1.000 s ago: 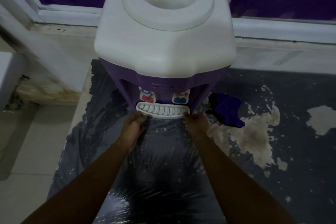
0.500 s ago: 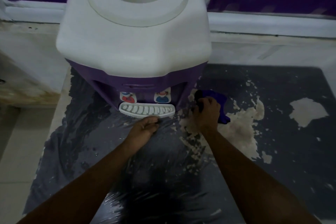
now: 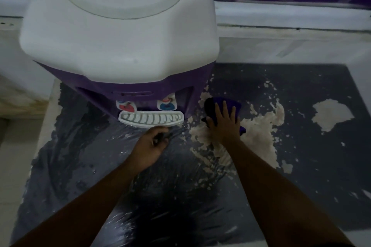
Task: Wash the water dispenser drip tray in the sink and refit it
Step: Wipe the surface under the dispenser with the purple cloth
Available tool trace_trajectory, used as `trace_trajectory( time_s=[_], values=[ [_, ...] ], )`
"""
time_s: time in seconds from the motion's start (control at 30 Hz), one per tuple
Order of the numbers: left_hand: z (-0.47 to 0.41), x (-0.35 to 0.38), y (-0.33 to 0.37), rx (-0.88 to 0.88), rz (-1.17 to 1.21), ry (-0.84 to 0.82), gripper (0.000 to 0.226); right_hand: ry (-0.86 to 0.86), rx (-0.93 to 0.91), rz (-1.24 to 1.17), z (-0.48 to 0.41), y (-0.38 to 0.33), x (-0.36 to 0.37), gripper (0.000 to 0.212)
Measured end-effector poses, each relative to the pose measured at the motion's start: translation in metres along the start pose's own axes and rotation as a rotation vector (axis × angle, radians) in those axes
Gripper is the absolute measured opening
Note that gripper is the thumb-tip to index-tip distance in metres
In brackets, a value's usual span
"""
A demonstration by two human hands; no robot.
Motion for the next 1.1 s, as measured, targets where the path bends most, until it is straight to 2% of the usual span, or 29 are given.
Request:
trace_trajectory(
  time_s=[0.4,0.5,0.63,0.73,0.83,0.97,1.1],
  values=[
    [0.023,-0.030,-0.024,0.004,0.011,0.001,0.033,-0.003,-0.002,-0.071,0.081,-0.071,0.053,0.055],
    [0.029,-0.036,-0.026,0.014,0.011,0.006,0.038,-0.035,-0.114,-0.058,0.101,-0.099,0.068,0.054],
    [0.033,-0.040,-0.026,0.006,-0.004,0.003,0.032,-0.142,-0.401,0.028,0.131,-0.137,0.096,0.058],
    [0.039,-0.039,-0.019,0.024,0.033,-0.020,0.037,-0.120,-0.504,0.094,0.138,-0.135,0.098,0.060],
    [0.042,-0.039,-0.018,0.054,-0.026,-0.032,0.030,-0.083,-0.422,0.151,0.125,-0.106,0.083,0.065],
    [0.045,-0.047,-0.021,0.071,-0.048,-0.001,0.027,0.004,-0.123,0.144,0.116,-0.045,0.055,0.075],
    [0.052,-0.052,-0.028,0.050,0.005,-0.022,0.028,-0.002,0.128,0.073,0.124,0.000,0.048,0.086]
  ],
)
Point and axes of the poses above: each hand's wrist, its own z-axis away from the middle knuckle, its own x-axis out of the palm, y = z × x, the point moved 8 cm from there along -z, towards the middle knuckle, and after that the axes turned 3 degrees about -z, right-handed, at the moved point
